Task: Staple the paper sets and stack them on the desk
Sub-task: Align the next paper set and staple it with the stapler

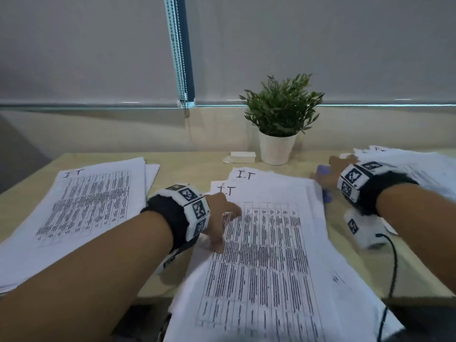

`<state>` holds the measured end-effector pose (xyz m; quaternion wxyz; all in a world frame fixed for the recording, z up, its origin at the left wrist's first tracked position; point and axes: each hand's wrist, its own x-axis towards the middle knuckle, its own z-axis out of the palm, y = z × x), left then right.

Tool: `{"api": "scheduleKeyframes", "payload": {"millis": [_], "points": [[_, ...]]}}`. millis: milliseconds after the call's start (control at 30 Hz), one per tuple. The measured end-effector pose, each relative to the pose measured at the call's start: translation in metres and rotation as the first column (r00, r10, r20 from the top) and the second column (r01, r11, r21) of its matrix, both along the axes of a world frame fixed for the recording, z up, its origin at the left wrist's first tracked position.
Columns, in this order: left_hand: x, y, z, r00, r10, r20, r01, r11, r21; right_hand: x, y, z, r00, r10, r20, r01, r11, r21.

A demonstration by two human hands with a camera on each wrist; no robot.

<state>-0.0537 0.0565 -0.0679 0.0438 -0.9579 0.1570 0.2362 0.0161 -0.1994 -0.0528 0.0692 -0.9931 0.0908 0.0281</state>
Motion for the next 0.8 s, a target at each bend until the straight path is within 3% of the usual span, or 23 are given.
{"api": "scheduleKeyframes", "payload": {"millis": [133, 233, 300, 467, 633, 733, 800], "points": [[-0.002, 0.003, 0.003, 0.998, -0.067, 0.011, 0.068, 0.993, -0.101, 0.016, -0.013, -0.001, 0.997, -0.071, -0.040, 0.077, 0.980, 0.185], [-0.002, -0.001, 0.006, 0.997, -0.076, 0.011, 0.076, 0.996, -0.055, 0.011, -0.010, 0.014, 0.996, -0.084, -0.011, 0.084, 0.966, 0.244], [0.000, -0.004, 0.005, 0.997, -0.073, -0.007, 0.073, 0.997, -0.027, 0.000, -0.002, 0.023, 0.999, -0.023, -0.038, 0.033, 0.962, 0.272], [-0.008, -0.010, -0.002, 0.996, -0.077, -0.036, 0.076, 0.997, -0.030, -0.045, 0.030, 0.033, 0.963, 0.267, 0.029, -0.263, 0.917, 0.300], [-0.007, -0.008, 0.000, 0.999, -0.018, 0.035, 0.018, 1.000, 0.002, -0.065, 0.064, 0.015, 0.877, 0.461, -0.134, -0.449, 0.887, 0.106], [-0.005, -0.004, -0.001, 0.999, -0.007, 0.051, 0.007, 1.000, -0.001, -0.062, 0.073, 0.001, 0.858, 0.472, -0.202, -0.487, 0.873, -0.030], [-0.005, -0.002, -0.004, 0.998, -0.007, 0.059, 0.008, 1.000, -0.018, -0.059, 0.076, -0.003, 0.848, 0.464, -0.256, -0.488, 0.872, -0.033]]}}
